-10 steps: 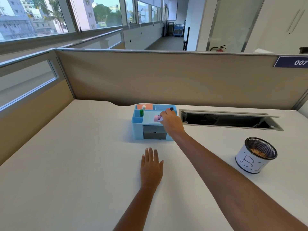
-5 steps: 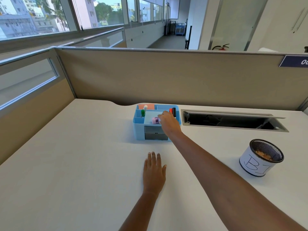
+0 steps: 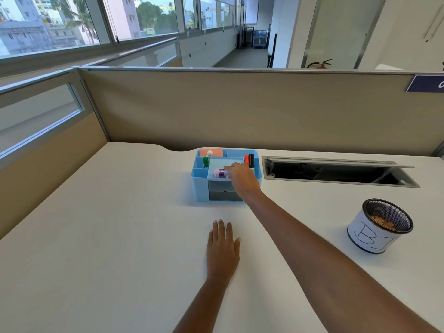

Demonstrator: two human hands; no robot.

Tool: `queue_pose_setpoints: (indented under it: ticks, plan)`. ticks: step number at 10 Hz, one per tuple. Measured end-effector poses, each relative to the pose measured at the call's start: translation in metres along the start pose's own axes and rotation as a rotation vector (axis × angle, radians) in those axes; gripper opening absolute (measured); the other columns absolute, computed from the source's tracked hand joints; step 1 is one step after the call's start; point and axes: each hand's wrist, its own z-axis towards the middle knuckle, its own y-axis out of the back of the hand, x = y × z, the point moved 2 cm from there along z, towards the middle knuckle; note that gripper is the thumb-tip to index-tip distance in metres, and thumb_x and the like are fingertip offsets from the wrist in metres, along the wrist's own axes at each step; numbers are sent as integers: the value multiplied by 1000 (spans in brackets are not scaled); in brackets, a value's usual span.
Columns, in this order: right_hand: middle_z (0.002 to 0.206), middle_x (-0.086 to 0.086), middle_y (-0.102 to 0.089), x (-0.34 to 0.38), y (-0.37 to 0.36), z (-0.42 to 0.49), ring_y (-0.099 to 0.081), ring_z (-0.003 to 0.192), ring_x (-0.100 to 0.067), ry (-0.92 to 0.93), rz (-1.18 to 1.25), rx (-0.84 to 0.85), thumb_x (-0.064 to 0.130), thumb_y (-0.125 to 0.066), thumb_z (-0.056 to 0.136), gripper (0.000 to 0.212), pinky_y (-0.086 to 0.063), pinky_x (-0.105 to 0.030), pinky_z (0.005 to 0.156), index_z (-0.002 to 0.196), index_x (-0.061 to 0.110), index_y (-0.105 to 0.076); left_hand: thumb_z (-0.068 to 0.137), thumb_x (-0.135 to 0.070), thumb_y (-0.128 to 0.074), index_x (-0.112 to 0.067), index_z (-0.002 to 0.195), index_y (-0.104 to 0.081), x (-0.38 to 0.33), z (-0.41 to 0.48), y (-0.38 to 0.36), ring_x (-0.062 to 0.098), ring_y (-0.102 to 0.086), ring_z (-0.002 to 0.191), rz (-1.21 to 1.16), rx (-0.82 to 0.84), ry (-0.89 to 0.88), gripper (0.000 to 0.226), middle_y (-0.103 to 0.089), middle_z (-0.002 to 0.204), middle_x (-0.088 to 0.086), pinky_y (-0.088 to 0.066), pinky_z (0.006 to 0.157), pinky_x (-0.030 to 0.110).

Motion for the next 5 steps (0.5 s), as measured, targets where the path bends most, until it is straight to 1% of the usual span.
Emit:
queue_pose_setpoints:
  ticks: [1, 2, 3, 4, 5]
  plan:
    - [131, -18, -54, -2, 1, -3, -49, 118, -32, 10, 48, 11, 10, -55, 87, 43, -45, -39, 98, 128, 8, -44, 97, -35, -25, -11, 141, -15, 0, 1, -5, 31, -9, 143, 30, -11, -1, 52, -14, 154, 15, -11, 118, 39]
    - [141, -15, -44, -5, 4, -14, -38, 130, -31, -2, 165, -22, 9, -50, 90, 45, -38, -40, 106, 133, 10, -38, 97, -34, -28, -10, 141, -17, -3, 1, -6, 32, -10, 143, 11, -23, -4, 52, -15, 154, 16, -13, 118, 41]
    - [144, -14, -39, -12, 4, -35, -32, 135, -27, -44, 253, -162, 14, -47, 92, 43, -37, -36, 107, 134, 12, -37, 96, -31, -33, -7, 139, -22, -3, -1, -6, 36, -15, 141, -15, -71, -12, 51, -20, 152, 19, -17, 116, 46]
    - [141, -15, -42, -23, 9, -64, -36, 133, -27, -79, 300, -289, 16, -45, 93, 39, -43, -35, 102, 131, 9, -41, 97, -33, -25, -9, 142, -13, -4, -3, -6, 31, -7, 143, 16, -34, -5, 52, -11, 155, 16, -10, 118, 40]
    - [134, -18, -51, -45, -1, -103, -45, 126, -29, -185, 356, -390, 13, -48, 92, 34, -44, -34, 100, 125, 6, -49, 95, -36, -10, -11, 142, -9, -7, -4, -7, 28, -5, 144, 30, -43, 3, 53, -8, 155, 14, -7, 119, 37]
